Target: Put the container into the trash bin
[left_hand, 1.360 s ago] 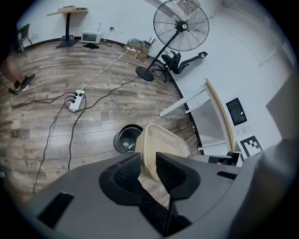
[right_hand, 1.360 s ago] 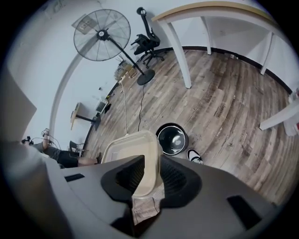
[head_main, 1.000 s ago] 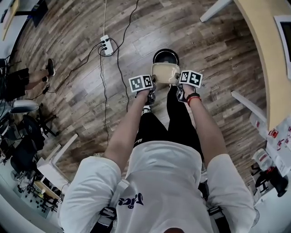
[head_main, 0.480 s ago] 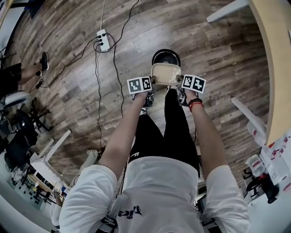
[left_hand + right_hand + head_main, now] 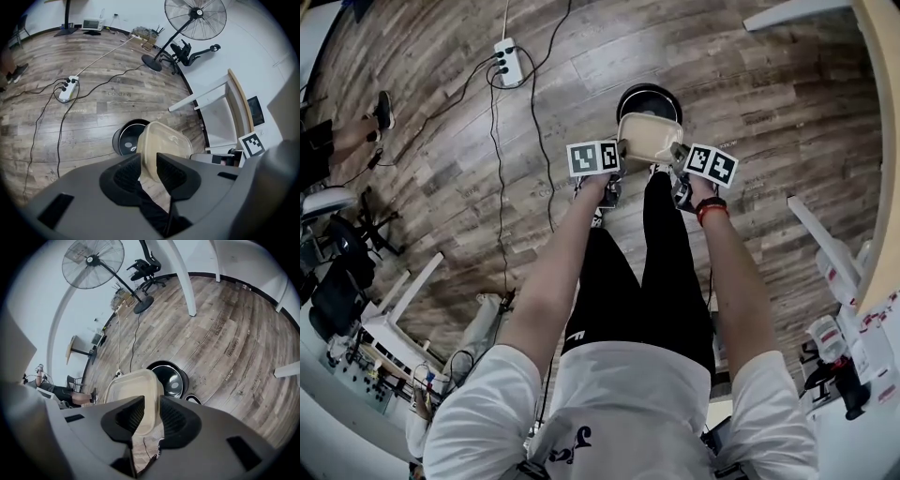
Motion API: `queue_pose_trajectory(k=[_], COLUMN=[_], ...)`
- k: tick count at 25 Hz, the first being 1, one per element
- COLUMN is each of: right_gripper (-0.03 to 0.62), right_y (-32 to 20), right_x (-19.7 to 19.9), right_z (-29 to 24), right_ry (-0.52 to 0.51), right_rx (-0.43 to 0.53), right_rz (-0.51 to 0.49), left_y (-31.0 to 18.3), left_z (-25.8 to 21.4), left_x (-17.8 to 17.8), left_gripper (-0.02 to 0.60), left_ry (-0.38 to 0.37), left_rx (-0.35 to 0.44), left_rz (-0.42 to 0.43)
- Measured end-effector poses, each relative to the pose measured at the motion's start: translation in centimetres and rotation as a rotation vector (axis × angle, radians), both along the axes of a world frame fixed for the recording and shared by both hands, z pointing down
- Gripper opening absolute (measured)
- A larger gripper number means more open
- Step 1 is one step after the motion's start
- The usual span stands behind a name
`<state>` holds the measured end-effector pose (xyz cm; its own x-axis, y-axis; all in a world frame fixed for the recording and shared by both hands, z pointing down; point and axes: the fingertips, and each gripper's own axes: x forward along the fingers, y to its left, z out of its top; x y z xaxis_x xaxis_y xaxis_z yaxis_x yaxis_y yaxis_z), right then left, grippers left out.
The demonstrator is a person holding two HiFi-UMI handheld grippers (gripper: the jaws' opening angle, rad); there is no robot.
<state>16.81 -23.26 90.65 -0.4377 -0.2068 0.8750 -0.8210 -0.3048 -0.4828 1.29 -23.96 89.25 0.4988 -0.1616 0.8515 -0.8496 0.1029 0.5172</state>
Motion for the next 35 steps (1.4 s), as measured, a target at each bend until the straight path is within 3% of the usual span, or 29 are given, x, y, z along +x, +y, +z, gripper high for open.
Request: queue_pose_trajectory(k=[5, 15, 35], right_gripper=[0.112, 0.106, 0.098], right_y=[0.3, 1.9, 1.6], right_x=[0.3, 0.2, -0.1], right_z=[3.6, 9.9, 16.9], right_ry=[-0.016, -0.071, -0.076], right_rx=[-0.007, -0.034, -0.043], right_rz=[0.020, 0.154, 0.134], left_y=[0.2, 1.3, 1.2], left_z=[3.7, 9.8, 17.3], left_x=[0.2, -0.1, -0.4], left_gripper=[0.104, 0.104, 0.106], left_ry=[-0.003, -0.023, -0.011], left_rx=[-0.004, -0.019, -0.037], left_rz=[-0.001, 0.016, -0.015])
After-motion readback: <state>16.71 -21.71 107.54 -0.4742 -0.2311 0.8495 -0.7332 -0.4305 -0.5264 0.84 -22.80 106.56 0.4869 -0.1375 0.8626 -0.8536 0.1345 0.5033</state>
